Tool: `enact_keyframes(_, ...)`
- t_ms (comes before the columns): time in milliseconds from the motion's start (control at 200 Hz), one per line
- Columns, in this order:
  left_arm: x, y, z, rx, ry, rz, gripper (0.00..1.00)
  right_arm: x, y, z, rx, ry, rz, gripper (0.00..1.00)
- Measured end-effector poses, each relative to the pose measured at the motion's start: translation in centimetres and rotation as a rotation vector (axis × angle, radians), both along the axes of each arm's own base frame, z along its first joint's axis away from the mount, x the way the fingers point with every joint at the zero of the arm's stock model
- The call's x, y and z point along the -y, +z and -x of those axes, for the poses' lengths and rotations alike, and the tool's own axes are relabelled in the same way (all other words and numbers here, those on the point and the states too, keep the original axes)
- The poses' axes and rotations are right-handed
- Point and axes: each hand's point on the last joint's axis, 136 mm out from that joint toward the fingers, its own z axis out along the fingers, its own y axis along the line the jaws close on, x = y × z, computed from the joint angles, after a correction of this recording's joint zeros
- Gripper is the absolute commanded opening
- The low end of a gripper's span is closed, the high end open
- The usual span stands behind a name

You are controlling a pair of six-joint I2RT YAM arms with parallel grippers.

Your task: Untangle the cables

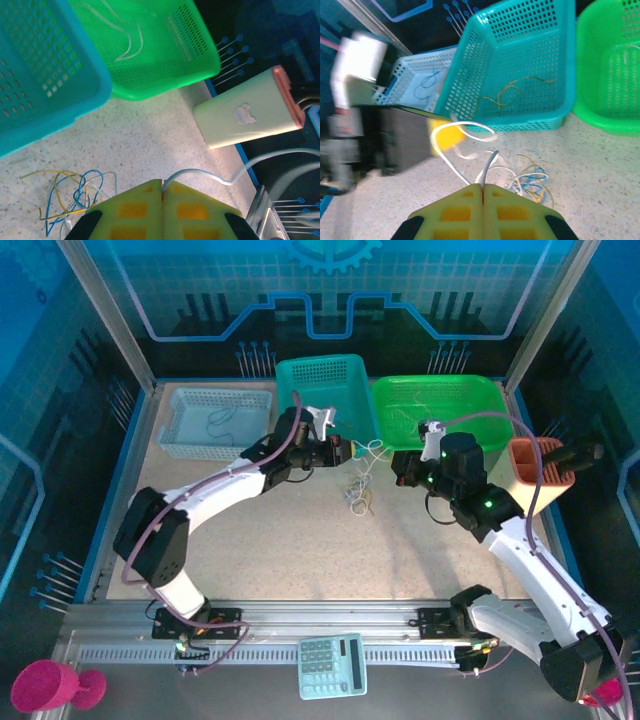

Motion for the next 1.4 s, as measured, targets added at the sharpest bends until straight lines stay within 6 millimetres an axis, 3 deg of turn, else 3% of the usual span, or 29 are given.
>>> enact_keyframes(155, -1.0, 5.5, 0.8, 0.103, 0.004, 0.016, 0.0, 0.7, -3.5, -0.1, -0.065, -0.024, 0.045, 0.0)
enact_keyframes(280, -1.6, 8.9, 1.7, 0.165, 0.002, 0.039, 0.0, 0.9, -7.0, -0.1, -0.141, -0.034, 0.085, 0.0)
enact_keyframes(420, -2.1, 10.8, 2.7, 0.194, -0.002, 0.061, 0.0, 1.0, -9.2, 0.2, -0.181, -0.033, 0.101, 0.0)
enact_keyframes(575, -2.0, 11.3, 3.2, 0.179, -0.024, 0.072, 0.0, 0.8, -9.0, -0.2, -0.16, -0.032, 0.091, 0.0)
enact_keyframes(710, -1.8, 12.1, 3.6, 0.149, -0.034, 0.105, 0.0, 0.6, -8.8, -0.2, -0.158, -0.022, 0.087, 0.35)
enact_keyframes(780, -1.7, 12.2, 3.7, 0.131, -0.029, 0.119, 0.0, 0.8, -8.7, 0.0, -0.164, -0.02, 0.096, 0.47)
enact_keyframes(905, -1.7, 12.2, 3.6, 0.101, -0.017, 0.138, 0.0, 0.9, -7.3, 0.4, -0.147, -0.012, 0.095, 0.51)
enact_keyframes(1151, -1.7, 11.7, 3.5, 0.026, 0.016, 0.19, 0.0, 0.2, -1.3, 1.7, -0.012, 0.026, 0.013, 0.51)
enact_keyframes(1271, -1.7, 11.0, 3.5, -0.02, 0.034, 0.216, 0.0, -0.8, 0.6, 3.0, 0.033, 0.067, -0.015, 0.51)
enact_keyframes(1401, -1.7, 10.3, 3.4, -0.058, 0.054, 0.243, 0.0, -1.3, 2.8, 3.6, 0.075, 0.086, -0.056, 0.62)
